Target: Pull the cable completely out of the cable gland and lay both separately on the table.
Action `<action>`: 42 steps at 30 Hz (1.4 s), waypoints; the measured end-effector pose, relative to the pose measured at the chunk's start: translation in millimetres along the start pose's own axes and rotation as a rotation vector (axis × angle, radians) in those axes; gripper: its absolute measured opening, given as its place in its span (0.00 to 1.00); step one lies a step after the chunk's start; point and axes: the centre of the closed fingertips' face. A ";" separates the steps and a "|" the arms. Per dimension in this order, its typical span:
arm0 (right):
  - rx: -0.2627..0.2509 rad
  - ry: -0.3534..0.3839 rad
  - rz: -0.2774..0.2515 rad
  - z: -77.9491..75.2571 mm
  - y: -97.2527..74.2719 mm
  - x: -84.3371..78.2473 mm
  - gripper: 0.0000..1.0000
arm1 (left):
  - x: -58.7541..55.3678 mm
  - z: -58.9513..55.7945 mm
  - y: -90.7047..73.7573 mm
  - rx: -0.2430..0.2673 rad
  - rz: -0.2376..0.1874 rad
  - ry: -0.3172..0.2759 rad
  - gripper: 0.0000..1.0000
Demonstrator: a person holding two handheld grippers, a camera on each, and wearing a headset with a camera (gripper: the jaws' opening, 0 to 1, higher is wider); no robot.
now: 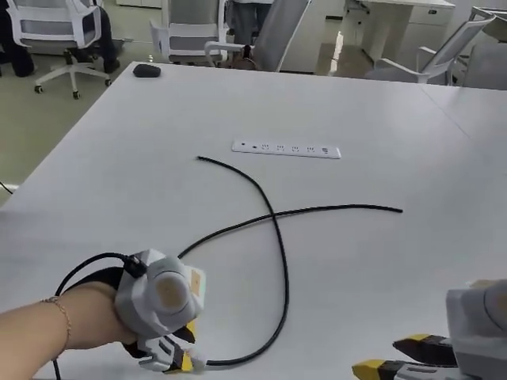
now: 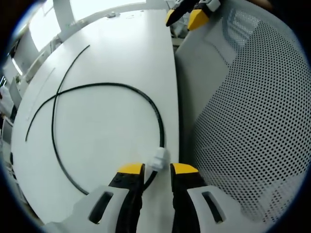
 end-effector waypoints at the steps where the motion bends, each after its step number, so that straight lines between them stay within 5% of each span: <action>1: -0.001 0.002 0.000 -0.1 0.0 -0.1 0.46 | -2.5 0.6 1.2 0.002 0.008 0.010 0.23; 9: 0.014 -0.010 0.004 3.5 1.0 0.0 0.45 | -5.0 2.9 7.3 0.010 0.021 0.019 0.21; 13: 0.008 0.019 -0.016 2.1 0.6 1.7 0.44 | -0.1 3.6 10.3 0.018 -0.011 -0.029 0.18; 16: 0.007 0.021 -0.018 1.3 0.4 1.6 0.44 | -7.4 4.8 13.3 0.026 0.028 -0.001 0.18; 37: 0.042 0.050 -0.037 6.8 -0.1 3.0 0.41 | -1.4 -0.4 13.4 0.011 0.000 0.010 0.18; 42: 0.071 0.038 -0.015 12.2 1.0 -0.2 0.41 | 20.6 -5.9 3.1 -0.012 -0.087 -0.044 0.17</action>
Point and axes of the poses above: the centre of the closed fingertips' face, and the gripper's own axes: y roughly forward along the fingers, z roughly to its left, x roughly out of its top, and after that the axes turned 15 degrees about -y, right-handed
